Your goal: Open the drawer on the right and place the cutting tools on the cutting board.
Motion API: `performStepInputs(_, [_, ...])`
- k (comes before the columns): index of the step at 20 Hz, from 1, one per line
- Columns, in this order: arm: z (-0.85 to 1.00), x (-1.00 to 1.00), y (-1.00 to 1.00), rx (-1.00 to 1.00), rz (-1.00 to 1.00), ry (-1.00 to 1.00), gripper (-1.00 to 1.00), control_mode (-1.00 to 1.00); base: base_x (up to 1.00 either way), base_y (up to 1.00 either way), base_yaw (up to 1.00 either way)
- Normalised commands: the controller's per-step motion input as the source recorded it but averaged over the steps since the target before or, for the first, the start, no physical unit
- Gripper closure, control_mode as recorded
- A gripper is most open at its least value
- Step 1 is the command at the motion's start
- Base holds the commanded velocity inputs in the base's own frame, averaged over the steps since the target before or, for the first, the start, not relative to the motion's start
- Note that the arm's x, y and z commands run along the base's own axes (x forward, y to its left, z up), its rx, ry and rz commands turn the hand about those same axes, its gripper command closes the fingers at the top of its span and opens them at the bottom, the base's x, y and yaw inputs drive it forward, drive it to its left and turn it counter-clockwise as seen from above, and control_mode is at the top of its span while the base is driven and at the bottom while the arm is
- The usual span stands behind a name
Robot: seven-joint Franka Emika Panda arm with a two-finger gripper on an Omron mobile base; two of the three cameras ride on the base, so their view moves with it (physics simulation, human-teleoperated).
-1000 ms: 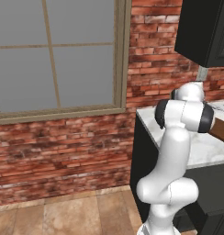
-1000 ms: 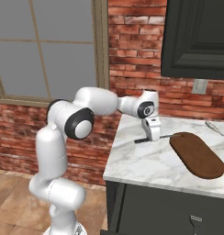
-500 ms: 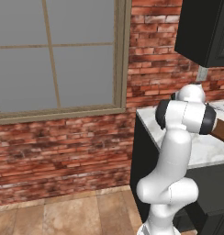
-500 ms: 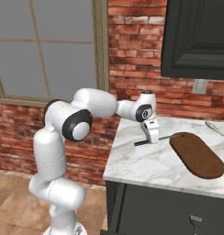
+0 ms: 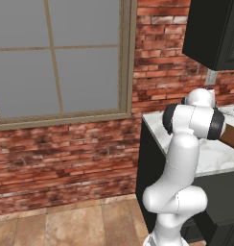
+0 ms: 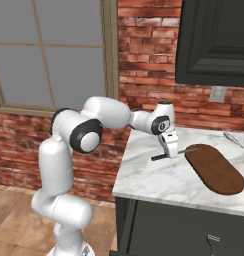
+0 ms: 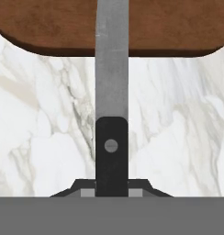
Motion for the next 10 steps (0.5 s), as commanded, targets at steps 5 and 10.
performStepInputs(5, [0.00, 0.16, -0.33, 0.00, 0.00, 0.00, 1.00, -1.00, 0.00, 0.00, 0.00])
performStepInputs(10, [-0.02, 0.20, -0.25, 0.00, -0.01, 0.00, 1.00, -1.00, 0.00, 0.00, 0.00])
